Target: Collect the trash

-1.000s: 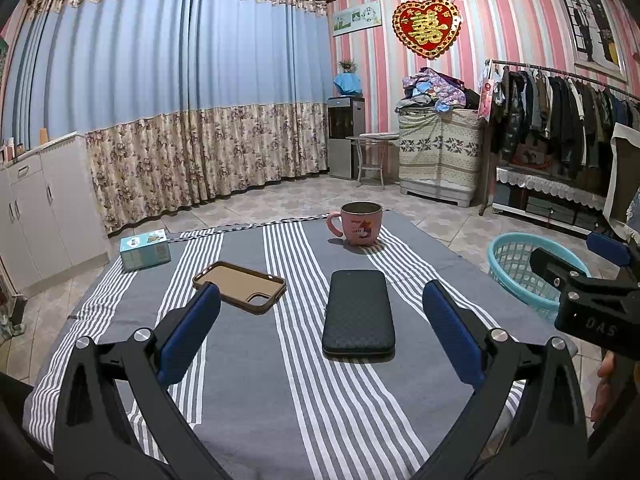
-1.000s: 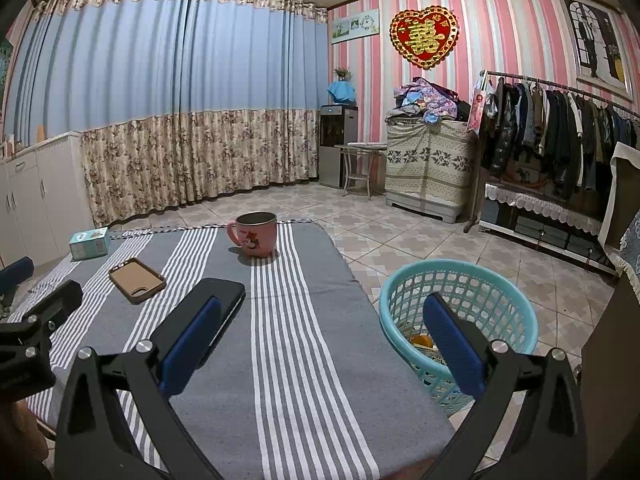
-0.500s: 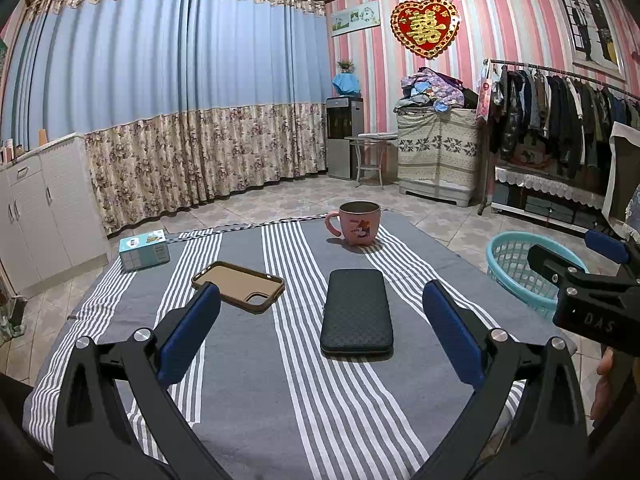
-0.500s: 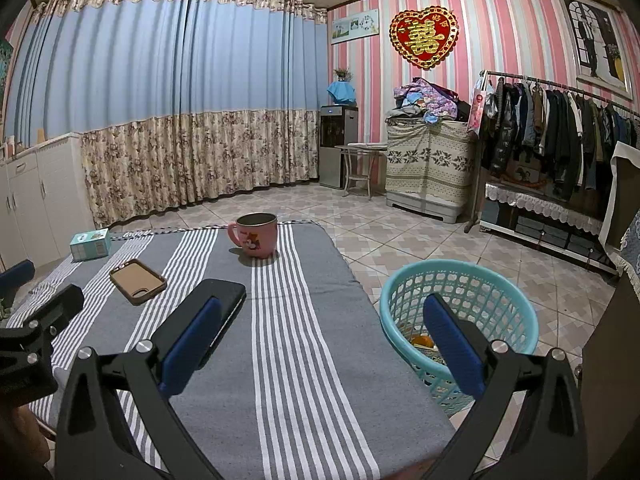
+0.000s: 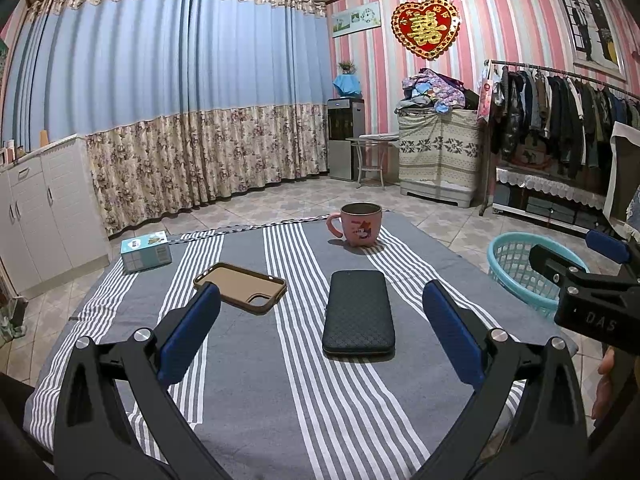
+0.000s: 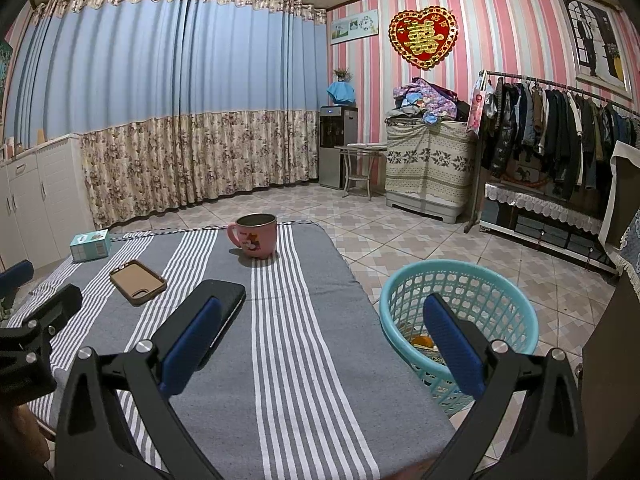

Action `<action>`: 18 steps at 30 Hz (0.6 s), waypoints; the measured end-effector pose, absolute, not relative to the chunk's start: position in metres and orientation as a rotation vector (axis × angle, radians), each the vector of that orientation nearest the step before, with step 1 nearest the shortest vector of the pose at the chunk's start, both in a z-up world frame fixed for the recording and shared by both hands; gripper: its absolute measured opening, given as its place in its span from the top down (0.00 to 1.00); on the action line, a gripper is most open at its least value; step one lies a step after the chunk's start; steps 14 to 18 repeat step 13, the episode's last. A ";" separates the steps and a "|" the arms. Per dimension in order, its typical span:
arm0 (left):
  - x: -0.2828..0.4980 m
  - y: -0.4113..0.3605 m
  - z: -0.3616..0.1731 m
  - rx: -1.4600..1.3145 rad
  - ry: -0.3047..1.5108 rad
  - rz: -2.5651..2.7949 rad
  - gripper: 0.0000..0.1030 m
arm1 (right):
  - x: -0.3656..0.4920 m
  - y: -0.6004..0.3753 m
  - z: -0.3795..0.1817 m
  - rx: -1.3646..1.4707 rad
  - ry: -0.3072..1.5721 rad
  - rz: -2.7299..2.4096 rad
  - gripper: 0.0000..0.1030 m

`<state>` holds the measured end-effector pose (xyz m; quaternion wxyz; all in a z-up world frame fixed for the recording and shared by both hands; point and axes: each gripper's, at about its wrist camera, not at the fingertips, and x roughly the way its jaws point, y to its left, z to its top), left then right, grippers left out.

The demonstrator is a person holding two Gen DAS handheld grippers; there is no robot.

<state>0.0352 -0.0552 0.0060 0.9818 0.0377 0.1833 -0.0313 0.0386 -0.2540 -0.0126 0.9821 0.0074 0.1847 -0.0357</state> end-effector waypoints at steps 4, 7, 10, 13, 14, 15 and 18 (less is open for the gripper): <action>0.034 -0.055 0.005 0.074 0.371 -0.064 0.05 | 0.038 -0.254 -0.013 0.017 0.373 -0.072 0.04; 0.035 -0.057 0.006 0.077 0.372 -0.067 0.05 | 0.038 -0.253 -0.013 0.019 0.372 -0.074 0.04; 0.034 -0.056 0.005 0.077 0.377 -0.072 0.05 | 0.039 -0.253 -0.014 0.014 0.374 -0.075 0.04; 0.035 -0.056 0.004 0.074 0.382 -0.072 0.05 | 0.039 -0.253 -0.014 0.017 0.378 -0.076 0.04; 0.035 -0.056 0.004 0.074 0.382 -0.072 0.05 | 0.039 -0.253 -0.014 0.017 0.378 -0.076 0.04; 0.035 -0.056 0.004 0.074 0.382 -0.072 0.05 | 0.039 -0.253 -0.014 0.017 0.378 -0.076 0.04; 0.035 -0.056 0.004 0.074 0.382 -0.072 0.05 | 0.039 -0.253 -0.014 0.017 0.378 -0.076 0.04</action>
